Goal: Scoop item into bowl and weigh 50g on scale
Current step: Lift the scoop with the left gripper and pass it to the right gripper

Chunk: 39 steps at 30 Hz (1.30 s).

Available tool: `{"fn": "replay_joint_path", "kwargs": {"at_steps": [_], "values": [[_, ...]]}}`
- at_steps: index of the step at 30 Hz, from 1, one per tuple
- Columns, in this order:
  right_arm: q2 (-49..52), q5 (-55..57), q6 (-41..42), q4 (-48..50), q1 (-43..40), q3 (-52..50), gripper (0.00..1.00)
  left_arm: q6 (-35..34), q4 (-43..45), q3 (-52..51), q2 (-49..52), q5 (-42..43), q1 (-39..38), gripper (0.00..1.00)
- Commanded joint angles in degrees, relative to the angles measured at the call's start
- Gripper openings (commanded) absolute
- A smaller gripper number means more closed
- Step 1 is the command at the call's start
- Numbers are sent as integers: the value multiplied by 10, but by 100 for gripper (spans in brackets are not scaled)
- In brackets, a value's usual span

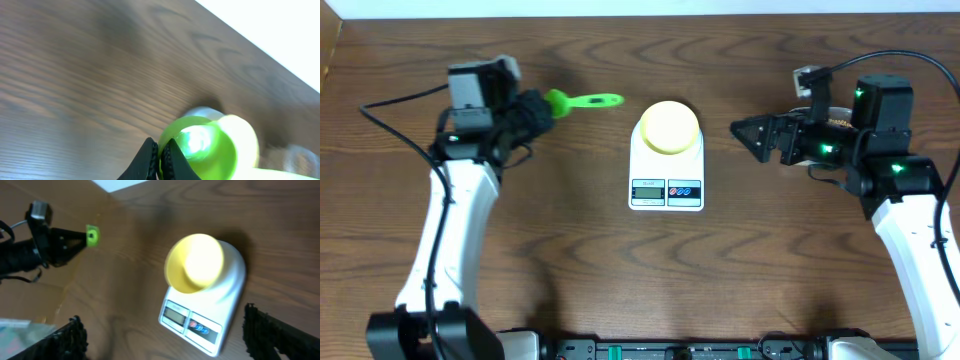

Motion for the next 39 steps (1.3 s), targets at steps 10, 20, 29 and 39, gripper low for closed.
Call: {"fn": "replay_joint_path", "kwargs": {"at_steps": [10,20,29,39], "values": [[0,-31,97,39,39,12,94,-113,-3,10,-15,3,-193,7],[0,-71,77,41,52,12,80,-130,11,10,-13,-16,-269,7],[0,-71,77,42,81,12,58,-131,27,10,-13,-17,-276,7],[0,-54,77,30,81,11,42,-131,31,10,-13,-30,-276,7]]}}
